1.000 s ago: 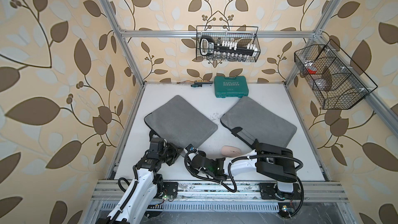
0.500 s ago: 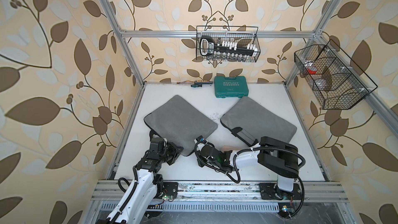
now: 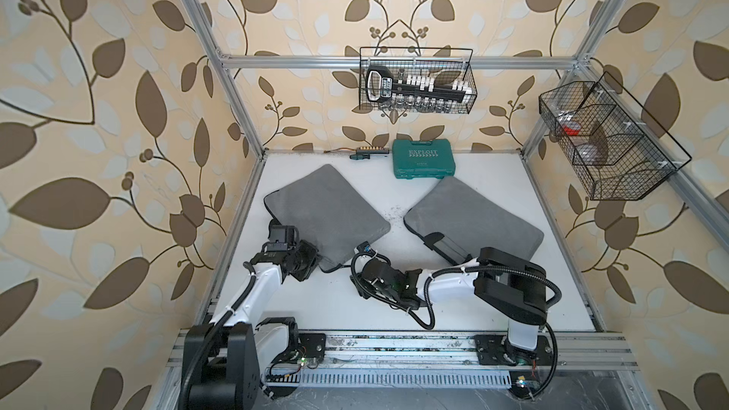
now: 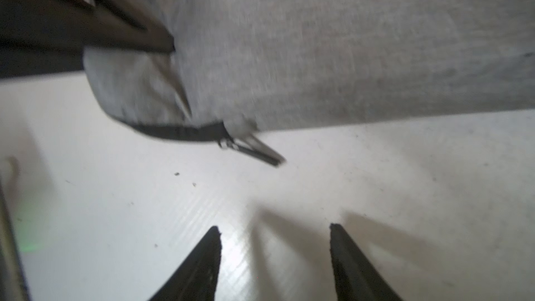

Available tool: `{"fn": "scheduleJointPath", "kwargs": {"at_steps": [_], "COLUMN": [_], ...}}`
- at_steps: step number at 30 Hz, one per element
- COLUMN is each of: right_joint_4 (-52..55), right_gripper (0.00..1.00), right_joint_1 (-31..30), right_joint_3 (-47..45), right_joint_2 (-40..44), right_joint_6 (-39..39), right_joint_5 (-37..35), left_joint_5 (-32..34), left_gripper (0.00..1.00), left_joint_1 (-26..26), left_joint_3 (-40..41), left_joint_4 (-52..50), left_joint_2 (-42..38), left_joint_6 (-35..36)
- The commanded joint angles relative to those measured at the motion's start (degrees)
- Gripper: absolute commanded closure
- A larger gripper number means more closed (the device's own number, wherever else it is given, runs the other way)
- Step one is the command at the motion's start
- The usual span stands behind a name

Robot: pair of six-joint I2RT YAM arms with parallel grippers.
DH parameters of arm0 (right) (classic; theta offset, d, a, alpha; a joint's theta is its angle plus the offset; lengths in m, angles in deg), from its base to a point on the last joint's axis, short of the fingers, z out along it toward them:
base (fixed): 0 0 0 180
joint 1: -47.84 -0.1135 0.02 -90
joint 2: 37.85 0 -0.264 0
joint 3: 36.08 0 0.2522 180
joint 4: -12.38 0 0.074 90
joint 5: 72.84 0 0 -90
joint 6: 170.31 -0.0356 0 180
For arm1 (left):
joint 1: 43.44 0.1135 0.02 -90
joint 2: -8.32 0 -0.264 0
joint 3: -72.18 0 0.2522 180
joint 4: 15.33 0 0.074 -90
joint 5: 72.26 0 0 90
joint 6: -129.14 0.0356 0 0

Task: Put the mouse into the laptop bag
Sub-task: Move the zippered laptop bag to the center of the board, then adjust the zippered laptop bag at the center of the board.

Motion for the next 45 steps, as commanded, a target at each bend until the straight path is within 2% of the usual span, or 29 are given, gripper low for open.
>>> {"fn": "scheduleJointPath", "kwargs": {"at_steps": [1, 5, 6, 8, 9, 10, 13, 15, 17, 19, 21, 23, 26, 29, 31, 34, 37, 39, 42, 45], "right_joint_4": [4.58, 12.49, 14.84, 18.14, 19.44, 20.36, 22.29, 25.92, 30.97, 36.81, 40.58, 44.39, 43.15, 37.68, 41.09, 41.75, 41.03, 39.56, 39.12, 32.48], "right_gripper": [0.3, 0.16, 0.13, 0.08, 0.05, 0.01, 0.01, 0.01, 0.01, 0.01, 0.01, 0.01, 0.01, 0.01, 0.01, 0.01, 0.01, 0.01, 0.01, 0.01], "right_joint_1": [2.56, 5.33, 6.35, 9.08, 10.94, 12.97, 19.27, 22.86, 26.88, 31.45, 35.62, 39.78, 48.41, 62.35, 70.59, 78.11, 79.01, 79.06, 79.06, 79.11], "right_joint_3": [-3.37, -7.45, -8.72, -11.59, -13.76, -16.24, -22.62, -25.95, -27.82, -28.12, -27.93, -27.4, -28.23, -29.23, -27.58, -27.95, -29.76, -31.77, -35.56, -39.92], "right_joint_2": [6.76, 16.7, 19.61, 25.06, 28.86, 32.45, 44.62, 53.48, 62.11, 69.59, 73.8, 75.55, 74.81, 68.02, 63.26, 61.42, 63.93, 65.89, 67.76, 68.36], "right_joint_6": [-2.74, -7.11, -8.64, -11.6, -13.18, -14.44, -15.99, -17.91, -19.17, -19.22, -18.17, -18.45, -18.16, -16.58, -17.21, -17.36, -19.08, -20.35, -24.61, -25.19], "right_joint_5": [-5.64, -14.44, -16.7, -18.73, -18.91, -18.93, -17.77, -18.27, -17.89, -16.93, -15.61, -15.59, -10.12, 3.38, 4.99, 4.78, 4.96, 5.71, 6.98, 13.69], "left_joint_5": [6.07, 7.48, 8.47, 10.77, 11.74, 12.13, 13.02, 13.02, 10.19, 3.7, -0.66, -1.05, 0.14, 1.61, 3.38, 7.5, 10.68, 11.56, 13.35, 13.51], "left_gripper": [0.96, 0.79, 0.68, 0.37, 0.29, 0.23, 0.09, 0.03, 0.01, 0.01, 0.01, 0.01, 0.01, 0.01, 0.01, 0.01, 0.01, 0.01, 0.01, 0.01], "left_joint_1": [2.2, 2.24, 2.24, 2.24, 2.24, 2.24, 2.24, 2.24, 2.13, 2.08, 1.19, -1.29, -7.8, -16.91, -23.61, -33.27, -41.55, -45.08, -47.69, -49.03], "left_joint_3": [-5.92, -9.88, -9.95, -10.26, -10.62, -10.98, -12.54, -13.18, -13.23, -12.12, -11.71, -11.94, -11.74, -11.54, -11.35, -12.24, -15.2, -18.58, -22.61, -25.98], "left_joint_4": [-2.32, -3.93, -4.01, -5.56, -6.7, -7.6, -11.71, -13.33, -11.7, -6.57, -3.66, -2.6, -1.27, 2.1, 6.02, 11.03, 14.36, 14.92, 14.59, 15.1], "left_joint_2": [6.49, 10.52, 10.14, 8.57, 7.63, 6.5, 2.2, -1.76, -5.81, -9.09, -11.08, -12.76, -13.56, -10.46, -7.14, -1.07, 6.69, 11.98, 19.8, 25.88], "left_joint_6": [5.54, 5.8, 5.38, 5.13, 5.13, 5.13, 5.13, 2.98, 2.12, 0.43, -0.96, -0.13, 1.03, 0.01, -1.09, -2.27, -3.13, -3.22, -3.62, -4.34]}}
